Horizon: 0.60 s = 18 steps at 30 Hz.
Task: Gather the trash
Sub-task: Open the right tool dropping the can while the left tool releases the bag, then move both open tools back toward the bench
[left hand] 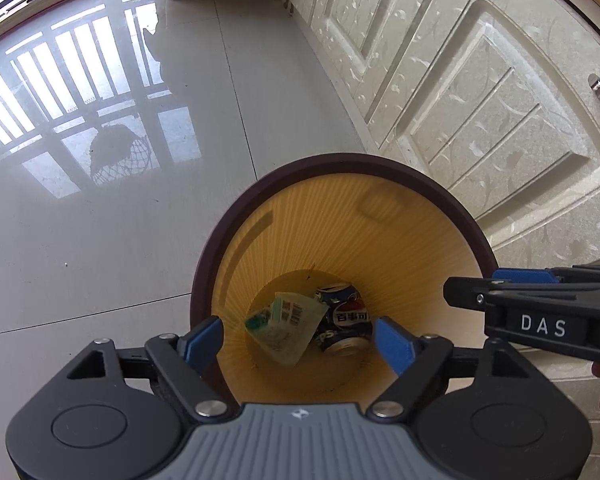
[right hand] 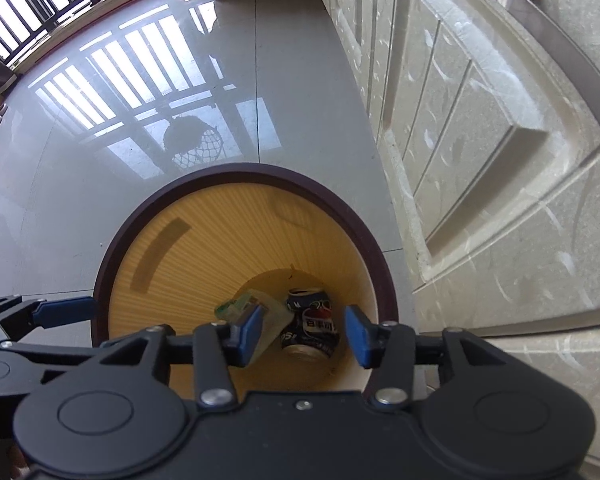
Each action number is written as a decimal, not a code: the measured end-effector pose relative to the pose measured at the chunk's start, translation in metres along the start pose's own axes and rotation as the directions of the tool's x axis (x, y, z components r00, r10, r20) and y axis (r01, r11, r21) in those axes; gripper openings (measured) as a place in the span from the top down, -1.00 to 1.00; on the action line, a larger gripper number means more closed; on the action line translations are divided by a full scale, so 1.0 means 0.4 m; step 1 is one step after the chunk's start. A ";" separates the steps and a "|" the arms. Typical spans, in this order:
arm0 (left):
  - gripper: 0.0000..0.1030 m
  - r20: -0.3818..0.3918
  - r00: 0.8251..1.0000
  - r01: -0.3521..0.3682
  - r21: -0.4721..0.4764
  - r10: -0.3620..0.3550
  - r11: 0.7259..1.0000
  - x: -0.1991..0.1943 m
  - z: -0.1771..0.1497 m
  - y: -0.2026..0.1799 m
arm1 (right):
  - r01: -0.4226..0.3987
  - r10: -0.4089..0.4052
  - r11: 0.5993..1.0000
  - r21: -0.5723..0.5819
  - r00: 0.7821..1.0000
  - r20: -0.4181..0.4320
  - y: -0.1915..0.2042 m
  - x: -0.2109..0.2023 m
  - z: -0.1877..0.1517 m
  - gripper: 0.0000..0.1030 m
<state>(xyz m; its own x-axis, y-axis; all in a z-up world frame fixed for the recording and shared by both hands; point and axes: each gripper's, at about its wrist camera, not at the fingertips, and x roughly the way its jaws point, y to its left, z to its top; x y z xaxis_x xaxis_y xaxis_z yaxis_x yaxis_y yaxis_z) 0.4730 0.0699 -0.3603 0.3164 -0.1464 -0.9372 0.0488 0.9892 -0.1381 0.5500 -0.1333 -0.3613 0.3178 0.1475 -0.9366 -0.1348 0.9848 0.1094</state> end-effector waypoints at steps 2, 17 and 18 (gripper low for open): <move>-0.65 0.006 1.000 -0.004 -0.005 0.004 1.000 -0.007 0.001 0.002 | 0.016 -0.016 1.000 -0.008 1.000 0.002 0.000 -0.001 -0.001 0.03; -1.00 0.045 0.999 -0.026 -0.029 0.028 0.999 -0.069 -0.018 0.023 | 0.122 -0.123 0.992 0.007 0.989 0.078 -0.013 -0.094 -0.005 -0.64; -1.00 0.050 0.998 -0.028 -0.030 0.029 0.999 -0.075 -0.019 0.022 | 0.128 -0.128 0.992 0.007 0.989 0.081 -0.012 -0.100 -0.006 -0.67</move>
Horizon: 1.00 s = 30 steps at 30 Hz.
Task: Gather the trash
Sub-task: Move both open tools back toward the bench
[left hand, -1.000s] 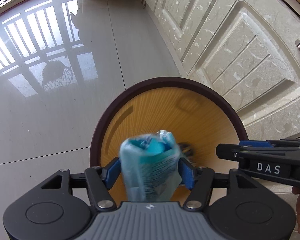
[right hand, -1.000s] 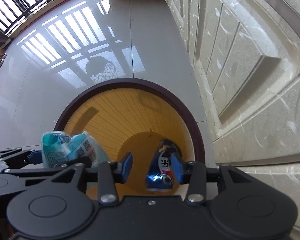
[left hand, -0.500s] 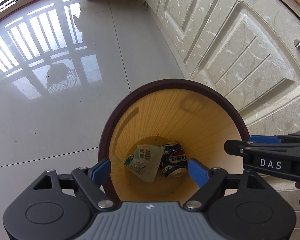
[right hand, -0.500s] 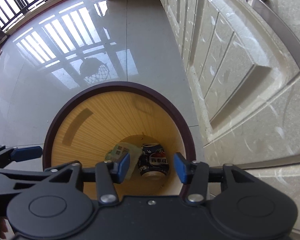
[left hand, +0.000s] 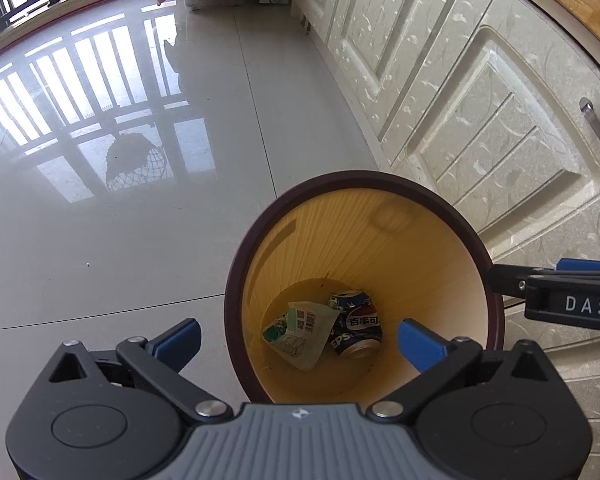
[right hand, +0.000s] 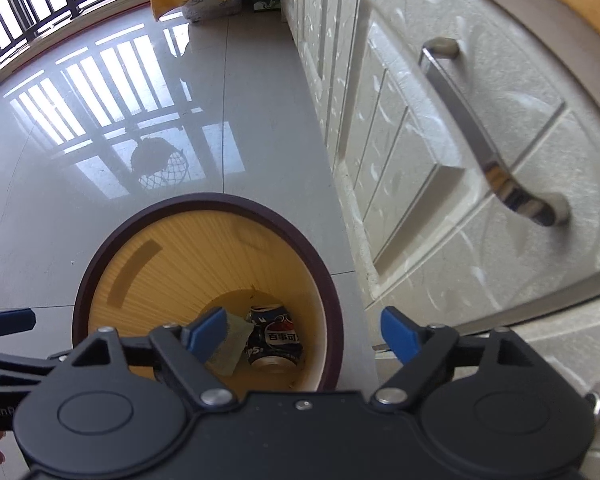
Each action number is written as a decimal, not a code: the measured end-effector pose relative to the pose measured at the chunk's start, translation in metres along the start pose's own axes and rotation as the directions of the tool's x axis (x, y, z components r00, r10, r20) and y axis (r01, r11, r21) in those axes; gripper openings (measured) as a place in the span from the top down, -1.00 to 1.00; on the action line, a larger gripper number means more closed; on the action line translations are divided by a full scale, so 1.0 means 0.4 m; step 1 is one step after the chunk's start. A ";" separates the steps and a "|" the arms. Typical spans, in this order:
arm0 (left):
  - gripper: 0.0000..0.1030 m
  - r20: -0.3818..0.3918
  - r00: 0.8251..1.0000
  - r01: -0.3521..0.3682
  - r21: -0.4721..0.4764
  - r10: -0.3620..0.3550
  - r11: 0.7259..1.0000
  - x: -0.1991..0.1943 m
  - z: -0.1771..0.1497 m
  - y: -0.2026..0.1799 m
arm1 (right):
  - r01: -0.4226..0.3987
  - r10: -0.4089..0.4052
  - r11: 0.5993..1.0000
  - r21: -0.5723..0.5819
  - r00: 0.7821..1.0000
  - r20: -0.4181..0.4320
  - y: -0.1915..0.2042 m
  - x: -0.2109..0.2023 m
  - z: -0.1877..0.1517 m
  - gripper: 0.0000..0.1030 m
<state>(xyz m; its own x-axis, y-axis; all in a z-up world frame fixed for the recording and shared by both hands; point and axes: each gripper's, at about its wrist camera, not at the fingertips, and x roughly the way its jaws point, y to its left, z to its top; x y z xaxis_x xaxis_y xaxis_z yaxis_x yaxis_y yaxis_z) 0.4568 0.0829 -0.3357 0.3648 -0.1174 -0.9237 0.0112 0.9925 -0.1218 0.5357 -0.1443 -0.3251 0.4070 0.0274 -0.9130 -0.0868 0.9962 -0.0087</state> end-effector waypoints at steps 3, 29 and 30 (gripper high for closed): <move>-1.00 0.014 1.000 -0.002 0.004 0.002 1.000 -0.023 -0.001 0.000 | 0.019 -0.019 1.000 -0.003 1.000 0.021 0.001 -0.023 0.000 -0.88; -1.00 0.180 0.983 -0.036 -0.040 0.043 0.999 -0.286 -0.108 -0.002 | 0.027 -0.014 0.998 -0.065 0.981 0.193 0.061 -0.291 -0.083 -1.00; -1.00 0.188 0.981 -0.035 -0.041 0.042 0.999 -0.301 -0.114 -0.004 | 0.026 -0.011 0.997 -0.068 0.979 0.204 0.063 -0.307 -0.087 -1.00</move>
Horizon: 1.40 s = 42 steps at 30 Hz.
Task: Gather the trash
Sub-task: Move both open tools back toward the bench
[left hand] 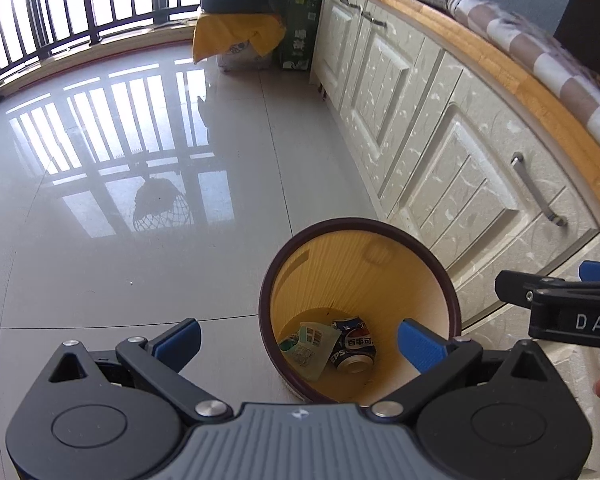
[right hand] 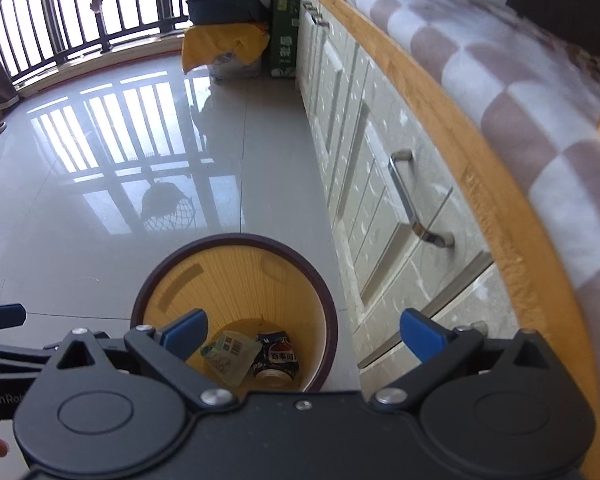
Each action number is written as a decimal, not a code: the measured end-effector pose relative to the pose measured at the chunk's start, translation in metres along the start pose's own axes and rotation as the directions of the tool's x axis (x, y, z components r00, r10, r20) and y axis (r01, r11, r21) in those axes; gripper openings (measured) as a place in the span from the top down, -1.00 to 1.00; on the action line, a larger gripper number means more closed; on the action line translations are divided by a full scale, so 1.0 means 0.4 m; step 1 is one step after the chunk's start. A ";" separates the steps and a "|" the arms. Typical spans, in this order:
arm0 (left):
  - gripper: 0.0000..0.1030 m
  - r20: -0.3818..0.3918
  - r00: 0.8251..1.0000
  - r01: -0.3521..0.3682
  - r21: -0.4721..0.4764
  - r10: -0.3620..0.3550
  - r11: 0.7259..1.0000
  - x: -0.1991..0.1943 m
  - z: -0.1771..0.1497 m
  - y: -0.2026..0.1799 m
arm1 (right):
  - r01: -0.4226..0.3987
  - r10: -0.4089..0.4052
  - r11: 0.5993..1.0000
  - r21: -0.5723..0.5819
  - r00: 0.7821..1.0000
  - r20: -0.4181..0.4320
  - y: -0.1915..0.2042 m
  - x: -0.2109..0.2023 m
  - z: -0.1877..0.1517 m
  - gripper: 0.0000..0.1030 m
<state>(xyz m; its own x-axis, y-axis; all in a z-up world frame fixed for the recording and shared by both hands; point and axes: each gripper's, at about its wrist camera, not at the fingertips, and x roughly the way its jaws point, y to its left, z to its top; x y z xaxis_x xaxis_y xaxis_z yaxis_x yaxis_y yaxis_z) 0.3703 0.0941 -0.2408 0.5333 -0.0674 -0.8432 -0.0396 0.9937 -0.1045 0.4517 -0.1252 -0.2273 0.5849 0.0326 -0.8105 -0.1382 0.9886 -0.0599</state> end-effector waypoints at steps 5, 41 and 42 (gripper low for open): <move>-1.00 0.026 1.000 0.007 -0.005 -0.007 1.000 -0.074 -0.020 -0.004 | -0.008 0.008 1.000 0.009 1.000 0.024 0.004 -0.071 -0.015 -1.00; -1.00 0.313 0.944 0.082 0.082 -0.104 0.993 -0.578 -0.158 -0.214 | 0.038 -0.085 0.989 0.141 0.935 0.346 -0.263 -0.668 -0.206 -1.00; -1.00 0.319 0.942 0.085 0.088 -0.109 0.993 -0.585 -0.161 -0.227 | 0.041 -0.093 0.987 0.152 0.932 0.351 -0.279 -0.681 -0.220 -1.00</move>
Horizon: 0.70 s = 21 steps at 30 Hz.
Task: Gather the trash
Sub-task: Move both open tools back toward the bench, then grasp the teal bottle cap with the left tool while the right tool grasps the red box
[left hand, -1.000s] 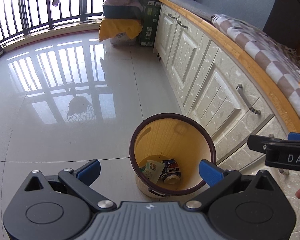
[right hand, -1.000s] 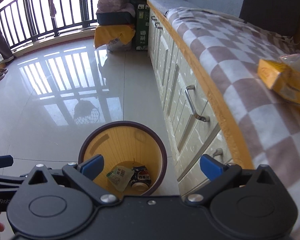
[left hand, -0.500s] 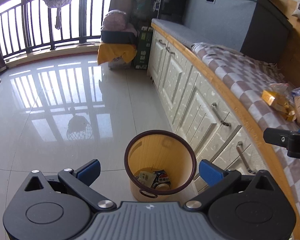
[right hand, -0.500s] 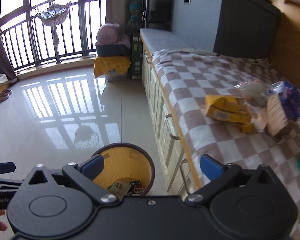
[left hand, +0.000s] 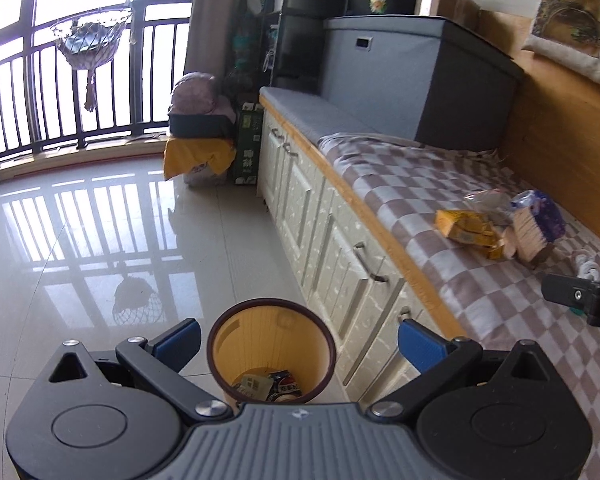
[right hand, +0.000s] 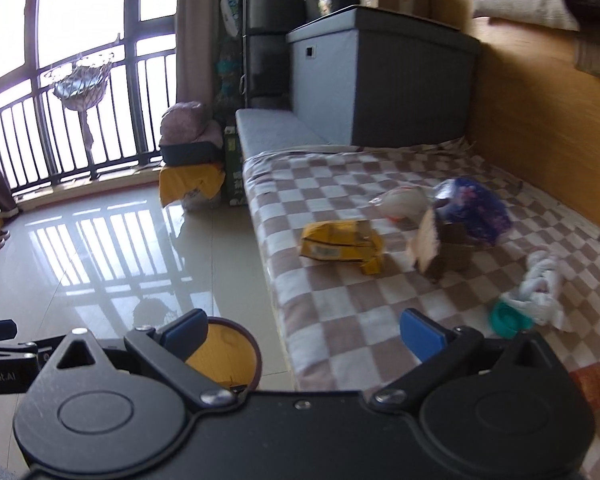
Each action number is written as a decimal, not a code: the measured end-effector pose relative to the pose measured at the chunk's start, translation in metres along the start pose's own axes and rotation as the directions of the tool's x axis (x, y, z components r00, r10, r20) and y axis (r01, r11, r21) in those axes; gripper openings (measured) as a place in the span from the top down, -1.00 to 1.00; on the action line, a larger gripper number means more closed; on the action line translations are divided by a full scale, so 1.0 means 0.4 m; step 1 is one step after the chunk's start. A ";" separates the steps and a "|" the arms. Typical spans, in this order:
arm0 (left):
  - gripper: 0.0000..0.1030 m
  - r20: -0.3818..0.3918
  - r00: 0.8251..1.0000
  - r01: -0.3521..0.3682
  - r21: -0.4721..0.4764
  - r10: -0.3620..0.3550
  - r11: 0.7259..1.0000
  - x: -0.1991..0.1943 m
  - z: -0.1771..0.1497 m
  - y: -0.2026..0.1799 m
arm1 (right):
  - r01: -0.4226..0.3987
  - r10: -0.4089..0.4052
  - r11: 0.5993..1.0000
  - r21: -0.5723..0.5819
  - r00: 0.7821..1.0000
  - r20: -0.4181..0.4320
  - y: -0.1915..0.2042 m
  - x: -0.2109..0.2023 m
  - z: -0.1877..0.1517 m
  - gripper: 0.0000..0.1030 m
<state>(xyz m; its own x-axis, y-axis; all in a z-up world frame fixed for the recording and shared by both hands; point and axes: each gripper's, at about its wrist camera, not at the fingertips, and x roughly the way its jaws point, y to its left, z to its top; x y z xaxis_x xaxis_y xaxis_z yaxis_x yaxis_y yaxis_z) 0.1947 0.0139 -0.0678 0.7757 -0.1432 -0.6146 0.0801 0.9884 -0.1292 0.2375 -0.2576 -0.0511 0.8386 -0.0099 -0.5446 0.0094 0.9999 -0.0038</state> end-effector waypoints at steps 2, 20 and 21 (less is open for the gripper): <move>-1.00 0.012 1.000 0.009 0.010 -0.009 1.000 -0.011 0.000 -0.028 | 0.015 -0.016 1.000 0.015 1.000 0.013 -0.037 -0.025 -0.008 -1.00; -1.00 0.073 0.978 0.186 0.132 -0.197 0.974 -0.023 -0.067 -0.337 | 0.202 -0.213 0.970 0.138 0.975 0.070 -0.370 -0.154 -0.136 -1.00; -1.00 0.075 0.975 0.200 0.138 -0.211 0.970 -0.022 -0.072 -0.352 | 0.214 -0.225 0.967 0.139 0.972 0.070 -0.386 -0.157 -0.144 -1.00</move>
<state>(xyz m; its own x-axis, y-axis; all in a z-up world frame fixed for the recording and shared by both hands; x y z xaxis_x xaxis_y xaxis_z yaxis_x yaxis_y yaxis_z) 0.1588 -0.1255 -0.0666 0.7859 -0.3447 -0.5133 0.3193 0.9372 -0.1405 0.1522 -0.4112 -0.0646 0.8512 -0.2347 -0.4695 0.2642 0.9645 -0.0031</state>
